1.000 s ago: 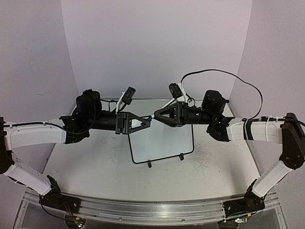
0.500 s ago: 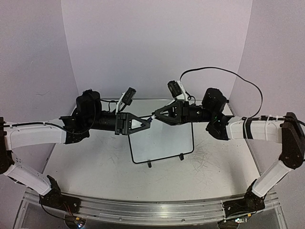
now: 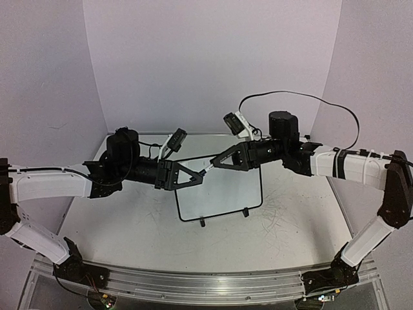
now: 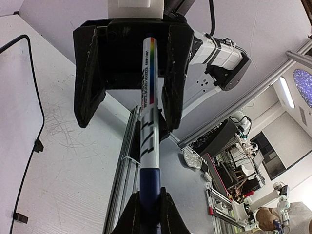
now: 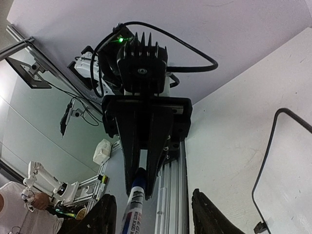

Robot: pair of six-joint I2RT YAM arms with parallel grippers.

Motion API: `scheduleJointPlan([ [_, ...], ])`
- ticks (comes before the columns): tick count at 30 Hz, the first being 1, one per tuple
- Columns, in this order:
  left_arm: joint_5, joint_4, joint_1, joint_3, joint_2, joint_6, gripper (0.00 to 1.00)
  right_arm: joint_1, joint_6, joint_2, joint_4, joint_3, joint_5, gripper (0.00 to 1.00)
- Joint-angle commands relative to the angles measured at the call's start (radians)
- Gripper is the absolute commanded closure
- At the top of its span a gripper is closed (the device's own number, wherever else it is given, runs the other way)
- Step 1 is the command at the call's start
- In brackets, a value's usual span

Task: Write a sentence on the whiteboard
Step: Open the whiteboard marker from the pen cap.

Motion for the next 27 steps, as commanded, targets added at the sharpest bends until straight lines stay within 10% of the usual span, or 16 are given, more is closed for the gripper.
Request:
scheduleJointPlan([
  [1,0.029,0.035,-0.002,-0.003,0.015,-0.018,1.0,0.001,-0.103,-0.005,-0.095,0.041,-0.063,0.46],
  [19,0.027,0.017,-0.003,-0.032,0.021,-0.033,1.0,-0.009,-0.166,-0.011,-0.175,0.075,-0.084,0.47],
  [27,0.035,0.013,-0.002,-0.02,0.038,-0.029,1.0,-0.003,-0.2,0.025,-0.22,0.102,-0.1,0.63],
])
